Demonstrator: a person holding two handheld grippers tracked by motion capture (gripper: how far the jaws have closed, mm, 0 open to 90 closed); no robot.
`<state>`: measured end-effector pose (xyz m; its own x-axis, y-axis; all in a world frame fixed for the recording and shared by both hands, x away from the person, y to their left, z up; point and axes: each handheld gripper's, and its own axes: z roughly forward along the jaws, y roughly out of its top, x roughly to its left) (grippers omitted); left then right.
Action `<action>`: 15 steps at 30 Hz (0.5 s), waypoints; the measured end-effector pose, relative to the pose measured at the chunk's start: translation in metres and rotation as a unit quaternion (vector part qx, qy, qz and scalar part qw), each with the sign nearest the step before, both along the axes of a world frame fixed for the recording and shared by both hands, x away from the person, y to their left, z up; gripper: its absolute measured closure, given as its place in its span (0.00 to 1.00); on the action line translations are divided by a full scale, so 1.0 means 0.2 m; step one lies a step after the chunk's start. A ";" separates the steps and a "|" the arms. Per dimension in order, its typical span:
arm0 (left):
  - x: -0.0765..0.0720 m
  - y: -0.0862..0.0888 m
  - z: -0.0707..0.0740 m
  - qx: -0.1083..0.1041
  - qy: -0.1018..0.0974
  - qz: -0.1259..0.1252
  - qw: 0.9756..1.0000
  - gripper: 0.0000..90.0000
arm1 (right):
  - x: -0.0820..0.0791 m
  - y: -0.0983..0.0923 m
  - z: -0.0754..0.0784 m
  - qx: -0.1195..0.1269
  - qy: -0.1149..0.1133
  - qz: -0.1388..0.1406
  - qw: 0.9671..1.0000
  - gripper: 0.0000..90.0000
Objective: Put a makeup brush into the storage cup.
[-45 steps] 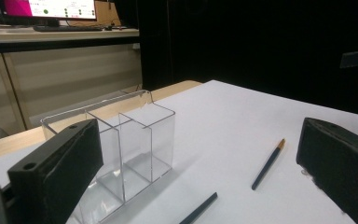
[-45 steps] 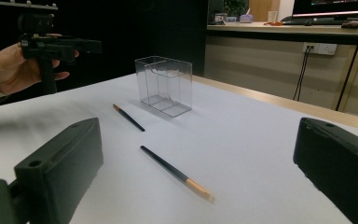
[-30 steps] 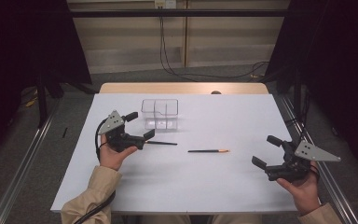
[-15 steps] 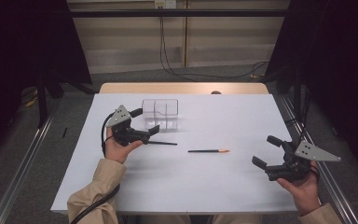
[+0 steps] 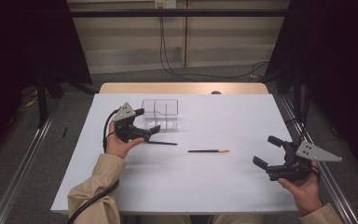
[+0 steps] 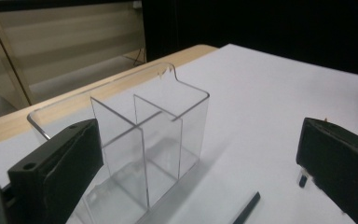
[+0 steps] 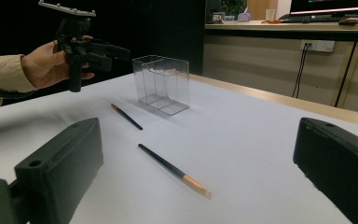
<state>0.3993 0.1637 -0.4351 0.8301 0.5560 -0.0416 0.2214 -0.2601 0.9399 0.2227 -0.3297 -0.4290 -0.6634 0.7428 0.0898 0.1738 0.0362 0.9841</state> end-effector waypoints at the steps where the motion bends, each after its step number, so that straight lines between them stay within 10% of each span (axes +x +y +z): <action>1: 0.00 0.00 0.00 0.004 0.002 -0.004 1.000 0.00 | 0.00 0.00 0.00 0.000 -0.001 -0.001 1.000 0.01; 10: 0.02 0.01 0.04 0.064 0.030 -0.024 0.997 0.01 | 0.00 0.00 0.00 -0.001 0.000 -0.001 1.000 0.01; 15: 0.03 -0.01 0.06 0.117 0.046 -0.044 0.991 0.01 | 0.00 0.00 0.00 -0.001 0.001 0.000 1.000 0.01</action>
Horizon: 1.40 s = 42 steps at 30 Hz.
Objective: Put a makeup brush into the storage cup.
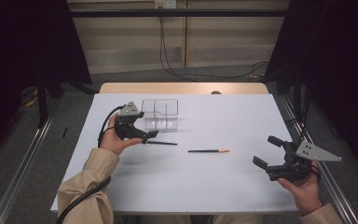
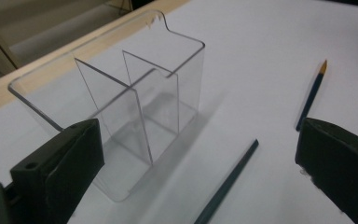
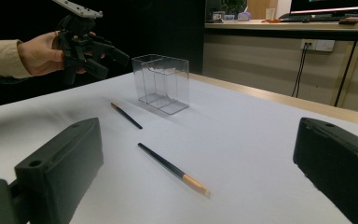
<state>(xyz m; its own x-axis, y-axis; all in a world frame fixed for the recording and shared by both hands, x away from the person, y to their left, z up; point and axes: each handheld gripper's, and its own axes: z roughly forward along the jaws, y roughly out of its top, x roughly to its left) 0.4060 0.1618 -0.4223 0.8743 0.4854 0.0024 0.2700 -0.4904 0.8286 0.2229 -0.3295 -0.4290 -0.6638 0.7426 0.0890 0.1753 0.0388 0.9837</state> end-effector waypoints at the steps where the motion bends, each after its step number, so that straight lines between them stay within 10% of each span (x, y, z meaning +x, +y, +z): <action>1: 0.00 -0.01 0.00 0.008 0.004 -0.004 1.000 0.01 | 0.00 0.00 0.00 0.000 0.001 0.000 1.000 0.01; 18: 0.04 -0.06 0.01 0.108 0.063 -0.037 0.991 0.06 | 0.00 0.00 0.00 -0.004 0.002 0.006 1.000 0.01; 42: 0.09 -0.10 -0.04 0.261 0.118 -0.084 0.954 0.25 | 0.00 -0.01 -0.01 -0.005 0.003 0.006 1.000 0.01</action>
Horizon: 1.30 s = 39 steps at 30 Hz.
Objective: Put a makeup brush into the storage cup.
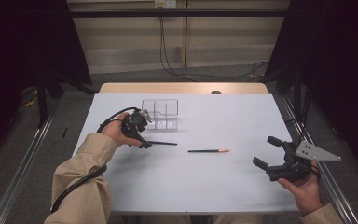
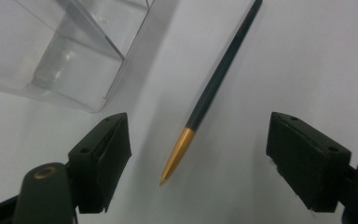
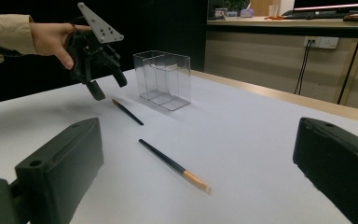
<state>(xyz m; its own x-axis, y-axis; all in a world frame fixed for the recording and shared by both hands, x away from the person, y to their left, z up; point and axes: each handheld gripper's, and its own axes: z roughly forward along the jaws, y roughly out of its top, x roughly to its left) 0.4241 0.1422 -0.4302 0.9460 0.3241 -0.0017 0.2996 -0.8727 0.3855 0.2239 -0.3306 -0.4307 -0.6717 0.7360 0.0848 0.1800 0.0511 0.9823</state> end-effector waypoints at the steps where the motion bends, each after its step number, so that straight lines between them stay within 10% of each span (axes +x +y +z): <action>1: 0.00 0.00 0.00 0.004 0.001 0.001 1.000 0.26 | 0.00 0.00 0.00 0.000 0.000 0.001 1.000 0.01; 13: 0.01 -0.01 -0.02 0.041 0.012 -0.015 0.999 0.42 | 0.00 0.00 0.00 -0.004 0.002 0.001 1.000 0.01; 39: 0.05 -0.06 -0.09 0.046 0.010 -0.063 0.997 0.60 | 0.00 0.00 -0.01 -0.007 0.002 0.004 1.000 0.02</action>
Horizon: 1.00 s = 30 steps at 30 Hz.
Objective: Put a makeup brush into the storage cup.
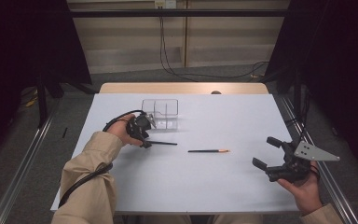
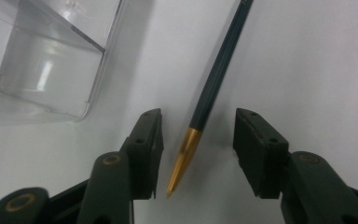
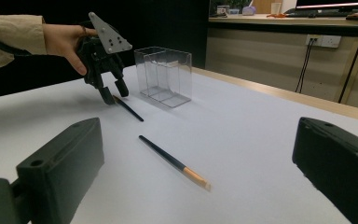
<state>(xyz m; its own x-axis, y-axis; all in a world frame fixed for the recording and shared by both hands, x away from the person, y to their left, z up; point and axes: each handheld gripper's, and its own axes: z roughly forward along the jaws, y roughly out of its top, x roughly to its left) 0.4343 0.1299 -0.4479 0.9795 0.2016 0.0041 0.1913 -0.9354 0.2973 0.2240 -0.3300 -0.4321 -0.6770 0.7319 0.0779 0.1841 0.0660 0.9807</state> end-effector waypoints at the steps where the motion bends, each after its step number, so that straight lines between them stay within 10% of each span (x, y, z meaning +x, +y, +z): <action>1: 0.00 0.00 0.00 -0.002 0.002 0.004 1.000 0.60 | 0.00 0.00 0.00 0.000 0.000 0.001 1.000 0.02; 30: -0.01 -0.02 0.00 0.019 0.047 0.006 0.999 0.79 | 0.00 0.00 0.00 -0.006 0.000 -0.001 1.000 0.02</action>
<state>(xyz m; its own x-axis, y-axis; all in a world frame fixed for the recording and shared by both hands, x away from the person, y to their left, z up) 0.4331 0.1265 -0.4471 0.9736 0.2140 -0.0790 0.2269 -0.9433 0.2424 0.2235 -0.3307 -0.4323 -0.6749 0.7346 0.0692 0.1842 0.0769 0.9799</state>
